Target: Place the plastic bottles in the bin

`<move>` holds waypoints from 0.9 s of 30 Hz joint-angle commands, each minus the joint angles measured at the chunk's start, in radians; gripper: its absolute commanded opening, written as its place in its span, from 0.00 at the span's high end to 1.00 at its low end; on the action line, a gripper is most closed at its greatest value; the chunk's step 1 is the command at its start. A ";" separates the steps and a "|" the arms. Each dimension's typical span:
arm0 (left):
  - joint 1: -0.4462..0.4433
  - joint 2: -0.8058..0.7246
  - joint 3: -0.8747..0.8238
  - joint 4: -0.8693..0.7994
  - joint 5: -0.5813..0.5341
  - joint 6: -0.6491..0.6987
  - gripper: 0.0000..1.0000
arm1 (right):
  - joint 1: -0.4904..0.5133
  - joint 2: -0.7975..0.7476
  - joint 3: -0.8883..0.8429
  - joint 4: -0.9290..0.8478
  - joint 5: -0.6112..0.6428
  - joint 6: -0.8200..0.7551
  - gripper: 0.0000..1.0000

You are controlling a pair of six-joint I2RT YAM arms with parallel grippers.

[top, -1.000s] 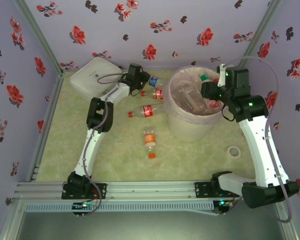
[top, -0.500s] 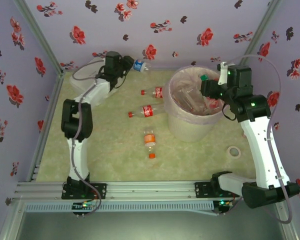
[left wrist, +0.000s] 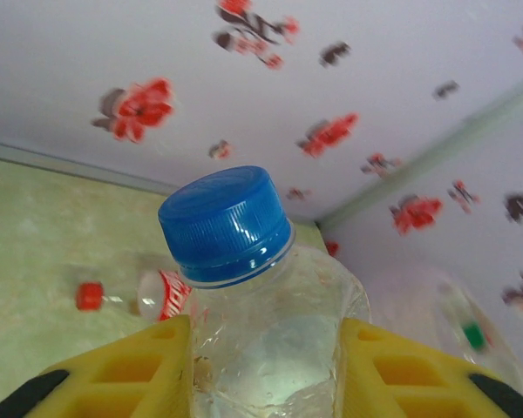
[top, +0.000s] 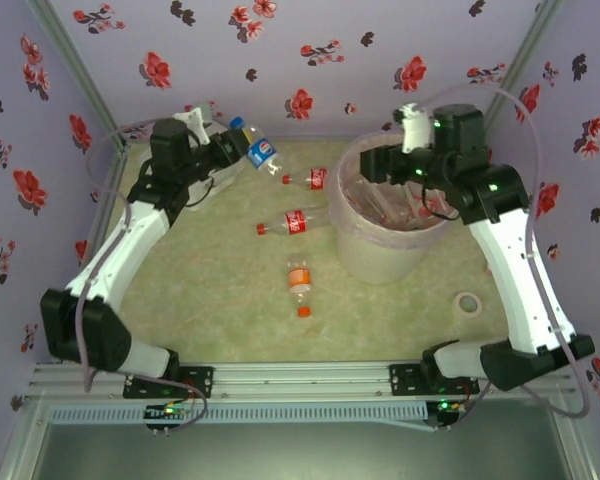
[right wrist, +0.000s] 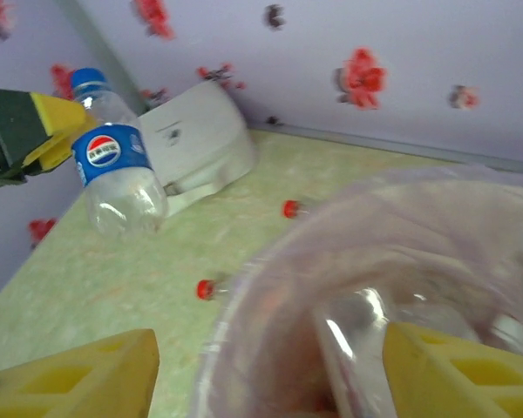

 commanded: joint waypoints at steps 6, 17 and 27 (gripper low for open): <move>-0.060 -0.200 -0.177 0.110 0.318 0.089 0.67 | 0.104 0.170 0.122 0.019 -0.263 -0.026 0.22; -0.080 -0.175 -0.202 0.033 0.393 0.406 0.71 | 0.131 0.300 0.168 0.068 -0.485 0.010 0.16; -0.131 -0.122 -0.157 0.032 0.429 0.486 0.70 | 0.189 0.385 0.189 0.161 -0.517 0.077 0.28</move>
